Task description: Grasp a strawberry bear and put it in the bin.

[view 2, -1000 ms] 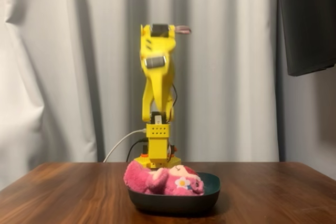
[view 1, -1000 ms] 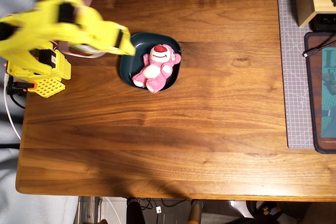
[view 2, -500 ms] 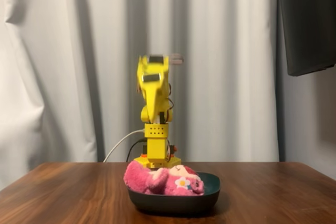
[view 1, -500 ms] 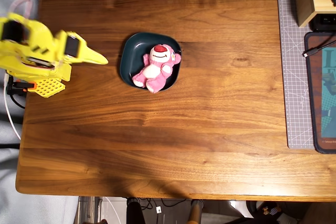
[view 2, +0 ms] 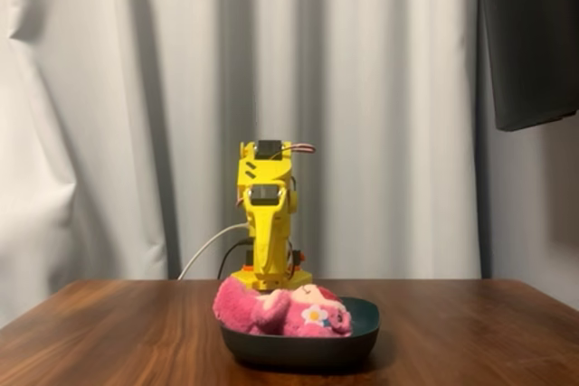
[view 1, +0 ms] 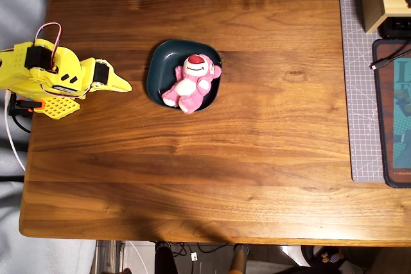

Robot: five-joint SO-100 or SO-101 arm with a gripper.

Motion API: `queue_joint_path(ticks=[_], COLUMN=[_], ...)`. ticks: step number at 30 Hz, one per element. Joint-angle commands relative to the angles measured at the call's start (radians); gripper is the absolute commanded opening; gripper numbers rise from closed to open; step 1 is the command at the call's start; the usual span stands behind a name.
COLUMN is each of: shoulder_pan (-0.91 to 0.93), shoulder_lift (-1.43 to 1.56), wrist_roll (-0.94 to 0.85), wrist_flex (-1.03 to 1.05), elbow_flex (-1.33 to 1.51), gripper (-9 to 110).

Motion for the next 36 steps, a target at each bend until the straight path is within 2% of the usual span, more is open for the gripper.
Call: queue_joint_path(ticks=[1, 36], shoulder_pan=[0.032, 0.044], shoulder_lift=[0.029, 0.029], wrist_roll=[0.003, 0.003], wrist_flex=[0.031, 0.031], elbow_flex=[-0.021, -0.021], gripper=[0, 0])
